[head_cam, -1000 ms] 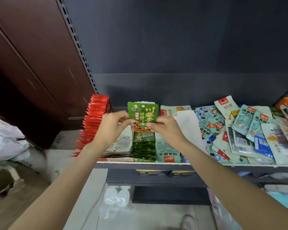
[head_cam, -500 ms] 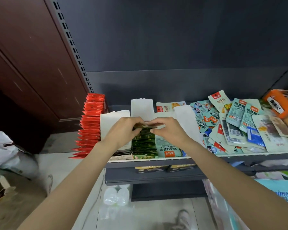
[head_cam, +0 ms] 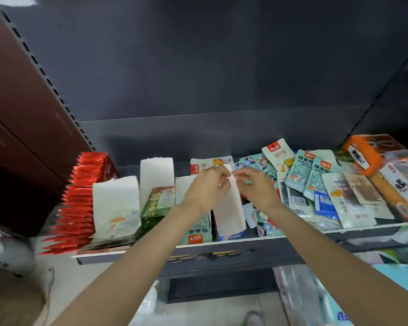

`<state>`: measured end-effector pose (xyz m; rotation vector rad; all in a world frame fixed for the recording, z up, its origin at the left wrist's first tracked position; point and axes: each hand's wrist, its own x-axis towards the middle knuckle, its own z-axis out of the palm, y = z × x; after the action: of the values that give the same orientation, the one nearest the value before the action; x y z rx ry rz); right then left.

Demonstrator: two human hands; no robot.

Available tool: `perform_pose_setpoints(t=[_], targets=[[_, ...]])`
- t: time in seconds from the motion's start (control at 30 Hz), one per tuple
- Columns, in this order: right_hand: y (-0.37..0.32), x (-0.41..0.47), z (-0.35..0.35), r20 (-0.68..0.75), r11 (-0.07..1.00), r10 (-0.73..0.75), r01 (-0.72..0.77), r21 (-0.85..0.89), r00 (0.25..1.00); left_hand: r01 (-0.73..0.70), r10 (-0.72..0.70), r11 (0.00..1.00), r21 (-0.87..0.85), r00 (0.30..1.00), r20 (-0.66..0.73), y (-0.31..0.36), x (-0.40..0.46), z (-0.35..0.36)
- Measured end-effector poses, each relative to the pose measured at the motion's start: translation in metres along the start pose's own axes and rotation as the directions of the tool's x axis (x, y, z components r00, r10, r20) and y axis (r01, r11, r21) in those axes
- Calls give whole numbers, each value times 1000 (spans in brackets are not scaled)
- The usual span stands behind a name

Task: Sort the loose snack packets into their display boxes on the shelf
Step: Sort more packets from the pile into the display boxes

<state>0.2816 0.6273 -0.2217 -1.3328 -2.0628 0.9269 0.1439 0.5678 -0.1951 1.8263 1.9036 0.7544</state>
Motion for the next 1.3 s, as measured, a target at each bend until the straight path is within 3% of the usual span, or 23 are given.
perform_pose_setpoints(t=[0.2,0.3,0.47,0.6,0.7,0.77,0.83,0.9,0.97,1.03,1.13,1.2,1.3], targets=[[89,14,-69,-125,941,204,-230,-248,971,98,-101,995,22,979,179,52,58,87],[126,21,-91,-59,846,294,-289,-448,954,163,-177,984,70,935,308,60,77,124],[152,29,-93,93,615,229,-70,-785,969,342,-357,932,118,813,459,49,94,157],[145,27,-83,257,425,-62,259,-867,964,418,-391,908,30,819,420,44,97,159],[136,26,-85,295,534,-96,299,-791,951,480,-432,876,-51,826,362,41,99,155],[128,29,-88,157,723,-183,241,-648,971,505,-446,851,-143,840,307,41,100,151],[120,32,-91,-36,894,-220,186,-407,975,524,-471,818,-238,847,248,48,100,142],[107,33,-94,-160,991,-126,118,-59,979,556,-507,761,-334,831,229,50,102,134],[94,35,-94,-214,956,55,10,294,975,572,-516,641,-512,815,264,52,100,123],[83,36,-93,-163,825,226,-100,556,960,522,-504,501,-690,824,258,53,97,109],[66,30,-92,-8,692,285,-200,693,958,313,-516,391,-866,853,75,52,84,80],[53,24,-86,81,686,220,-213,696,972,215,-530,438,-873,846,-57,46,69,57],[29,14,-70,176,762,121,-205,614,977,172,-463,593,-787,872,-159,30,43,28]])
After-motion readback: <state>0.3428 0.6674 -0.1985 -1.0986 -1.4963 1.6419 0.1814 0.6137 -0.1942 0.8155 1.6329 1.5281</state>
